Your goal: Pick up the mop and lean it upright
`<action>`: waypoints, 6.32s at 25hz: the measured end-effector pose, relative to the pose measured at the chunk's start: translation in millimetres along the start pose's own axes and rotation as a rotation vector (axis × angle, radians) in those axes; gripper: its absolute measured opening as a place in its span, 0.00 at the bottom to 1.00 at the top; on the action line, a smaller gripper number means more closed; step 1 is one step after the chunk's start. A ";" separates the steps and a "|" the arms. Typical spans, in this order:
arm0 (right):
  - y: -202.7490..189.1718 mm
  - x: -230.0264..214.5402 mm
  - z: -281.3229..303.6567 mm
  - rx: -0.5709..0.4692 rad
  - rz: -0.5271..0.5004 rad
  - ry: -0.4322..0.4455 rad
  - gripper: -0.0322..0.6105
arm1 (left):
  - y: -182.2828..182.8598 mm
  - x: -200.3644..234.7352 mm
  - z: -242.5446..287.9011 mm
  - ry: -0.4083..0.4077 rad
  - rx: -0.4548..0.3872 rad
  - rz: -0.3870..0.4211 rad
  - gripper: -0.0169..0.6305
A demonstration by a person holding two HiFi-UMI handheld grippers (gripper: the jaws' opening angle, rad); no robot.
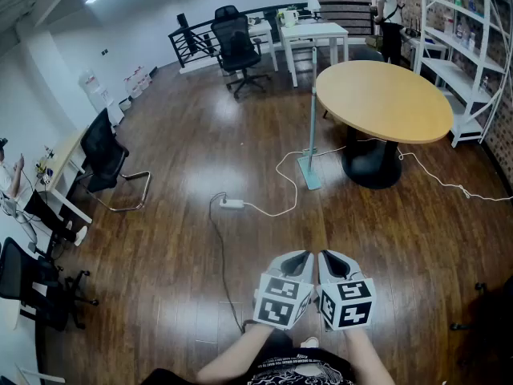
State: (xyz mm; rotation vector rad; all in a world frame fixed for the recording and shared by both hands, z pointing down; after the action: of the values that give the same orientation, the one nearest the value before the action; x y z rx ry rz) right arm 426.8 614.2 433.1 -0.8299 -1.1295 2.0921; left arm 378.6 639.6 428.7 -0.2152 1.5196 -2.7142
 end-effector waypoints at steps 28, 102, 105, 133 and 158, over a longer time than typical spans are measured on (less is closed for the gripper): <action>143.4 -19.5 340.1 0.053 -0.061 -0.028 0.08 | 113.6 302.2 191.8 -0.012 -0.028 -0.054 0.03; 468.1 -506.0 880.7 -0.051 0.230 -0.565 0.45 | 484.1 600.2 768.9 -0.392 -0.015 0.151 0.03; 469.4 -516.9 890.7 -0.039 0.233 -0.566 0.41 | 489.6 609.6 769.6 -0.375 -0.010 0.152 0.03; 508.0 -414.7 799.2 -0.154 -0.006 -0.394 0.21 | 483.1 597.1 731.4 -0.255 -0.147 0.090 0.03; 552.6 -367.8 757.1 -0.254 -0.106 -0.291 0.21 | 477.4 595.1 693.1 -0.164 -0.226 0.067 0.03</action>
State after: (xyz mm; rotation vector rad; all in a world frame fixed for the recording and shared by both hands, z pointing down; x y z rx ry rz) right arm -40.9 -275.4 372.0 -0.5724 -1.5844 2.0521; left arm -141.8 -250.0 444.9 -0.3735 1.7475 -2.4052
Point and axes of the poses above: the fingertips, and each gripper's own axes: z forward along the fingers, x to its left, y out of its top, the point moved 3 cm from there along -z, backward along the fingers, and after that the axes turned 1 degree about x, right-handed, at the moved point
